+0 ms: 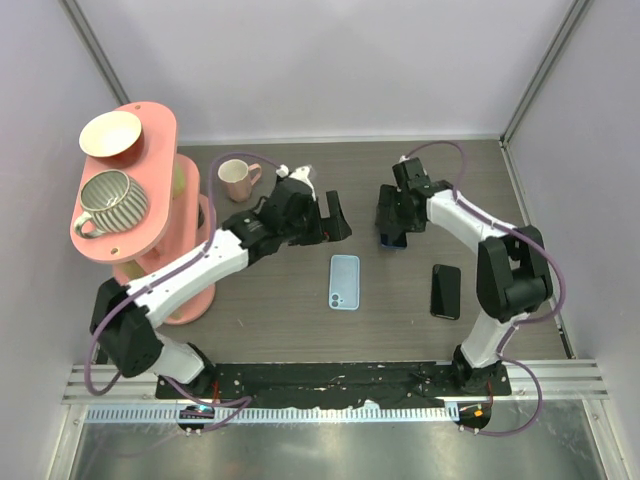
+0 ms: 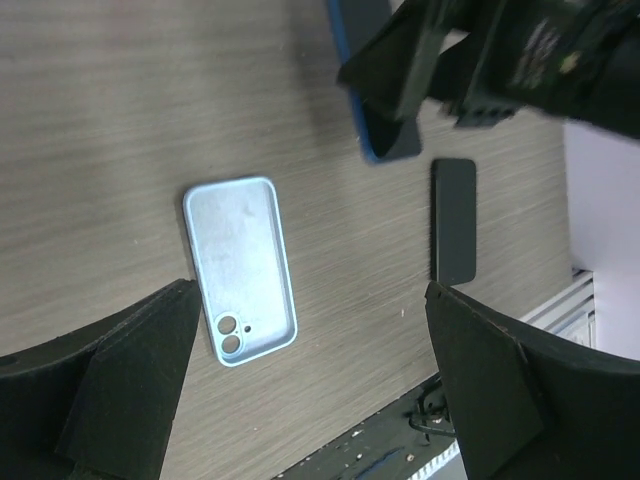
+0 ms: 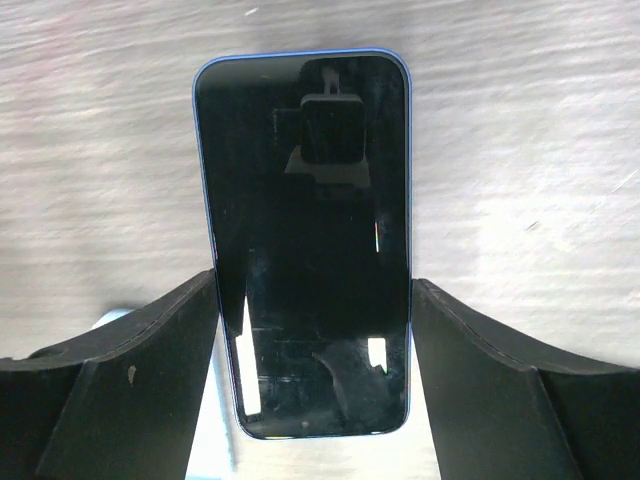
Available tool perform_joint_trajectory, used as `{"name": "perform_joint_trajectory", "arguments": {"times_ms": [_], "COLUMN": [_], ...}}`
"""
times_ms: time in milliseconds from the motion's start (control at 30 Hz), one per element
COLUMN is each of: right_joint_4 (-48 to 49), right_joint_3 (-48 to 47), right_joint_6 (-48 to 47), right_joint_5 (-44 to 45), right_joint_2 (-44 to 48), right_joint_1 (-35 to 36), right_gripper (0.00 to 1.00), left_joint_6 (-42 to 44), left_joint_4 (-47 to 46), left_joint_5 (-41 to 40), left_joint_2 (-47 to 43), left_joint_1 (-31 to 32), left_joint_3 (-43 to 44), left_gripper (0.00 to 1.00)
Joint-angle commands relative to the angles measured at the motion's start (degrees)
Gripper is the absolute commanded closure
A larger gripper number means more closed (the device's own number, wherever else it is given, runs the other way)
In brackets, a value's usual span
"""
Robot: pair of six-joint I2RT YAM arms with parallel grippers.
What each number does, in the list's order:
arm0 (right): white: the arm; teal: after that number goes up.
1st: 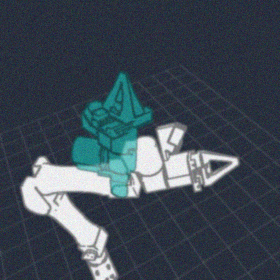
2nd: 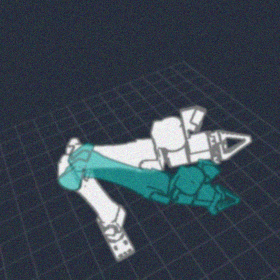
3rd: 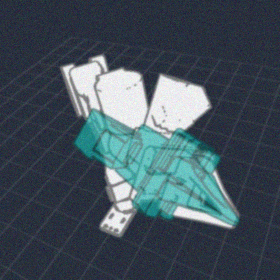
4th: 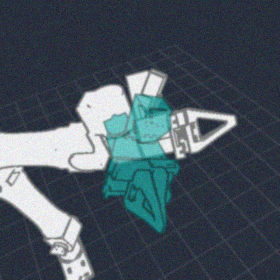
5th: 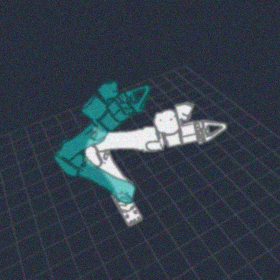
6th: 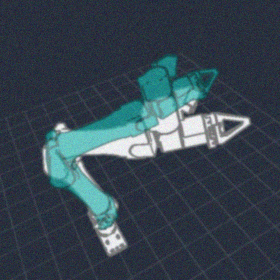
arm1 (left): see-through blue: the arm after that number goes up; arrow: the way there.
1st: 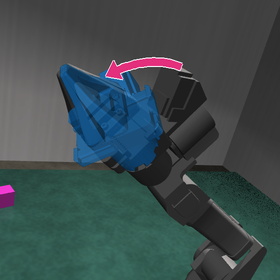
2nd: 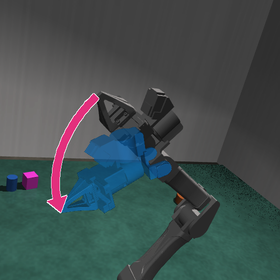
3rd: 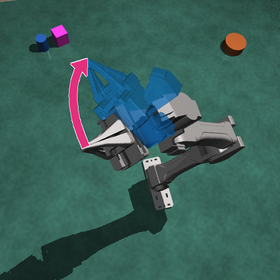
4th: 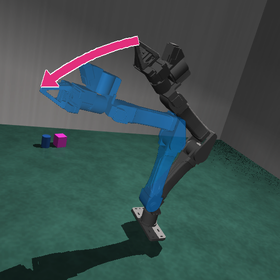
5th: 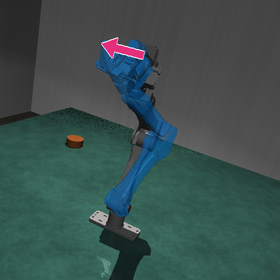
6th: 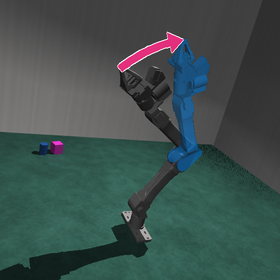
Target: Put the phone into the phone case
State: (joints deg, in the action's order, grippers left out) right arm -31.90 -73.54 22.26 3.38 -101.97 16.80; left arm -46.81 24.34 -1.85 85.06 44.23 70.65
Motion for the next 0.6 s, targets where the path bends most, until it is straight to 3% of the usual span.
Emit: {"name": "perform_joint_trajectory", "arguments": {"times_ms": [0,267,567], "right_joint_4": [1.92,4.74,5.71], "right_joint_3": [3.30,8.93,11.57], "right_joint_6": [8.58,19.91,30.47], "right_joint_5": [4.97,14.36,24.30], "right_joint_2": [8.89,16.28,14.18], "right_joint_1": [6.83,21.25,32.68], "right_gripper": [0.51,0.52,0.53], "left_joint_6": [9.36,21.21,22.37], "left_joint_4": [2.91,-1.65,-8.42], "left_joint_5": [-0.79,-6.50,-8.35], "left_joint_2": [-7.17,-24.48,-38.03], "left_joint_1": [-0.90,-0.99,-0.81], "left_joint_3": [-0.41,-11.49,-21.34], "left_gripper": [0.00,0.00,0.00]}}
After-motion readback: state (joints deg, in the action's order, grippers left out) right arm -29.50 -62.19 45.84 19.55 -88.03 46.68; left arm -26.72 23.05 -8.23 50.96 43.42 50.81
